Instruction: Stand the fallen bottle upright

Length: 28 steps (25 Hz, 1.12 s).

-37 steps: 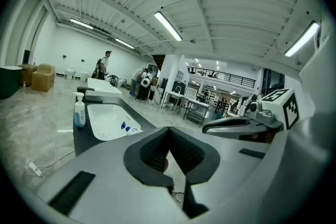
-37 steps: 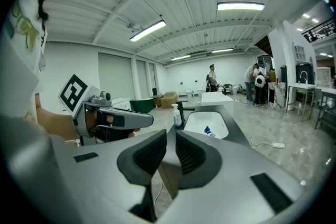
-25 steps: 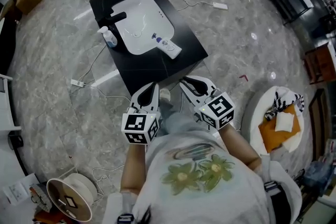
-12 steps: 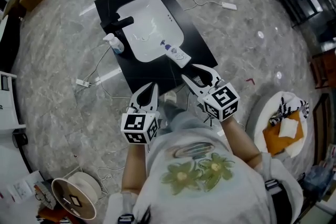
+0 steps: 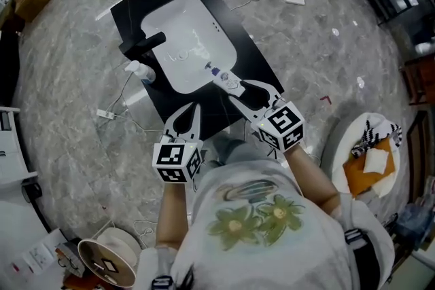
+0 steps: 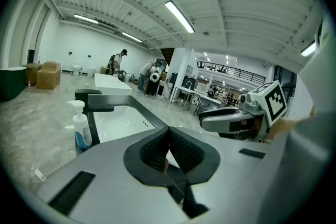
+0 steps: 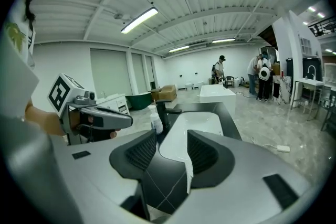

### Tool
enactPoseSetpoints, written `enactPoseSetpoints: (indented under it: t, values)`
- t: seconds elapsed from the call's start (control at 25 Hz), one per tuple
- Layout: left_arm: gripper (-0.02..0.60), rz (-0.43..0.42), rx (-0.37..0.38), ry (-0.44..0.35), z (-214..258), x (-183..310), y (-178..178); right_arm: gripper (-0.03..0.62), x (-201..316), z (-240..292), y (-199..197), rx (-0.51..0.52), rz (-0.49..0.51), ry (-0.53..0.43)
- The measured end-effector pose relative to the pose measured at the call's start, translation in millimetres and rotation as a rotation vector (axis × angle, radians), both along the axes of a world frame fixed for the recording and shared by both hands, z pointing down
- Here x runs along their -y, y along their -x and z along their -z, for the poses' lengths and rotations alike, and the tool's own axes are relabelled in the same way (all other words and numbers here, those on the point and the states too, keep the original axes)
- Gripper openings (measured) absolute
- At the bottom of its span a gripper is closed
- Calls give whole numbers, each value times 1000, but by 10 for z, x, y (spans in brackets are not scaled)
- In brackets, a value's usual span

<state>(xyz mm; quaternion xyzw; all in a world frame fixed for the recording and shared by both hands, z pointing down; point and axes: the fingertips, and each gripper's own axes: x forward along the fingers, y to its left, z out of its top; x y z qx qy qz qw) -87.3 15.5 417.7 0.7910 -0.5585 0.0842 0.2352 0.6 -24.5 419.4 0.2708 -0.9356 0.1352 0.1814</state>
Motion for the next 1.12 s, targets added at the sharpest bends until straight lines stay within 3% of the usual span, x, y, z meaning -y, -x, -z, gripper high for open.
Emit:
enactPoseSetpoints:
  t: [0.2, 0.6, 1.12]
  values:
    - [18, -20, -1, 24, -101, 329, 75, 181, 234, -193, 122, -36, 24, 35]
    - [18, 22, -6, 79, -297, 809, 369, 196, 739, -604, 444, -126, 80, 115]
    - [18, 23, 10, 144, -499, 1243, 395, 196, 1192, -1018, 663, -179, 117, 175]
